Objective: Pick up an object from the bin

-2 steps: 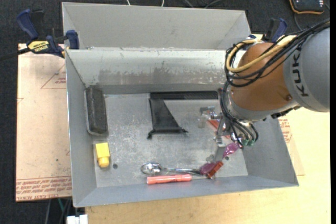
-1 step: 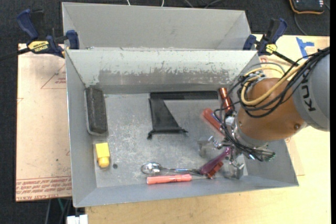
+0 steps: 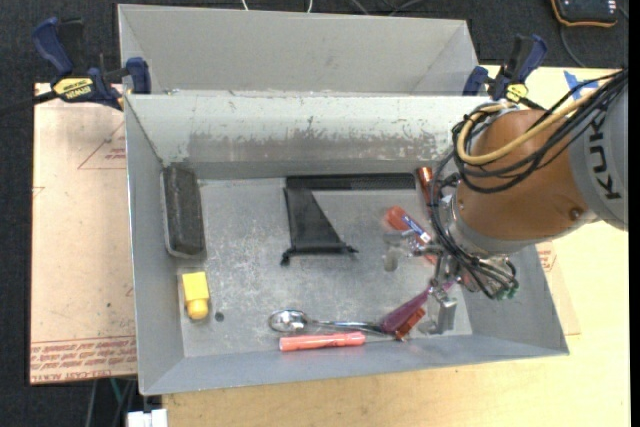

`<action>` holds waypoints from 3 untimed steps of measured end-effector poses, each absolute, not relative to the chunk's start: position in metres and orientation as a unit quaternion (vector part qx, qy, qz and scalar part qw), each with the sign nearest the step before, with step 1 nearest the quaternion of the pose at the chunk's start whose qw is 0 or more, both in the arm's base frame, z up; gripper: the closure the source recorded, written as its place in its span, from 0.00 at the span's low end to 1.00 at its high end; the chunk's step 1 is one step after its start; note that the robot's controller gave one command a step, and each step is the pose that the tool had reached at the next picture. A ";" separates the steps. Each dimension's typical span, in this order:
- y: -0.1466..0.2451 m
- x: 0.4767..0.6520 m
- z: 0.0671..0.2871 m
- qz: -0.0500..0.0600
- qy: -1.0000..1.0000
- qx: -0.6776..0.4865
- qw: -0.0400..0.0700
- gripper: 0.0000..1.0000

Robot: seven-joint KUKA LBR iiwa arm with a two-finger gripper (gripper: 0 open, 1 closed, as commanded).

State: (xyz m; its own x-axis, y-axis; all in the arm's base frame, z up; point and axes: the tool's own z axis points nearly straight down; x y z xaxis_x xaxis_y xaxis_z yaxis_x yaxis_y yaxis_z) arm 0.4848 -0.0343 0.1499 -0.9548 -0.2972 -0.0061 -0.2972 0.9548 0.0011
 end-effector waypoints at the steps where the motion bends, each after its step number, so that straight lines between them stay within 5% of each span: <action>1: -0.050 0.492 0.098 -0.001 0.901 -0.435 0.007 0.00; 2: -0.051 0.490 0.072 -0.002 0.944 -0.329 0.012 0.00; 3: -0.060 0.498 0.071 -0.001 0.886 -0.464 0.009 1.00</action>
Offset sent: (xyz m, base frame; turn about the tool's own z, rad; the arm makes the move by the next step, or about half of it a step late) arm 0.0000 -0.0179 -0.0799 -0.3666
